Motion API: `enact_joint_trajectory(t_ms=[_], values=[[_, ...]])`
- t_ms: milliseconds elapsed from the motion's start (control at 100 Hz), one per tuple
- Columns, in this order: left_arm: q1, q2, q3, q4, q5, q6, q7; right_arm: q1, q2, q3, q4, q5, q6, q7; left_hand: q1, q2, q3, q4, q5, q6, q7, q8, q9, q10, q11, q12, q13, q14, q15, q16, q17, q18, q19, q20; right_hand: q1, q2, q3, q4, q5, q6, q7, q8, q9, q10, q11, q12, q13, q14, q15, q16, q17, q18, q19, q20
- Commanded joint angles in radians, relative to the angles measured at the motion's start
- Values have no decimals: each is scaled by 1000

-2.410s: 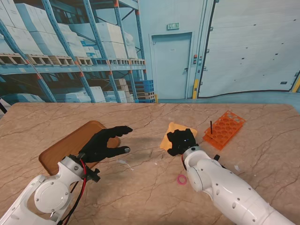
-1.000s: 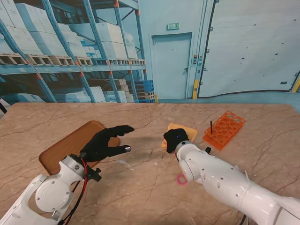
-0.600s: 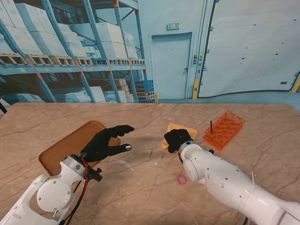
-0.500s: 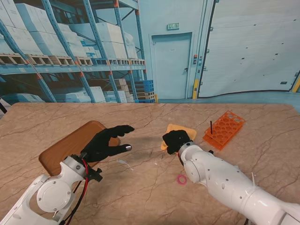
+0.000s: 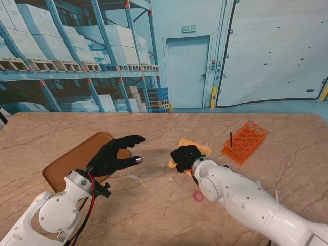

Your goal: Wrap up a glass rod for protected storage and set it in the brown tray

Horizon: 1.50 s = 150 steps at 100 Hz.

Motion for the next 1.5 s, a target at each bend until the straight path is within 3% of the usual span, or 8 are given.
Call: enact_joint_trajectory(t_ms=[0, 350, 790, 1180, 1490], values=[[6, -4, -1, -1, -2, 3, -2, -10, -4, -5, -21, 2, -22, 7, 15, 36, -23, 39, -20, -32, -16, 10, -10, 8, -19, -6, -16, -8, -12, -5, -9, 14, -6, 15, 0, 34, 21, 44, 26, -84, -13, -19, -2, 42, 54, 14, 4, -51, 42, 15, -2, -13, 46, 12], [7, -4, -8, 7, -4, -8, -1, -14, 3, 3, -74, 32, -109, 67, 20, 41, -33, 40, -19, -33, -16, 10, -9, 7, -19, -7, -14, -8, -12, -5, -10, 17, -5, 15, 6, 22, 27, 40, 36, -77, -15, -14, -2, 54, 49, 13, -2, -35, 44, 16, -15, -1, 45, 17], [8, -4, -12, 13, -7, -13, -3, 19, 1, -43, -77, 76, -225, 123, 25, 44, -43, 41, -20, -35, -17, 10, -6, 7, -19, -6, -13, -10, -12, -5, -9, 17, -5, 14, 16, 17, 31, 8, 36, -72, -21, -9, -13, 55, 37, 13, -23, -17, 33, 19, -42, 12, 27, 20], [7, -4, -14, 20, -8, -22, -1, 9, 24, -33, -118, 73, -318, 169, 28, 47, -49, 41, -19, -35, -17, 10, -5, 6, -19, -6, -12, -10, -13, -5, -10, 18, -5, 14, 28, 4, 45, -37, 42, -64, -30, -7, -18, 63, 23, 12, -38, 1, 23, 26, -63, 27, 8, 28], [6, -4, -16, 26, -9, -28, -1, 16, 46, -43, -151, 88, -369, 254, 30, 49, -53, 42, -17, -36, -16, 10, -4, 6, -19, -6, -11, -10, -13, -5, -9, 19, -5, 14, 39, 12, 40, -85, 38, -64, -45, -8, -35, 63, -1, 9, -67, 19, -2, 32, -90, 37, -18, 36]])
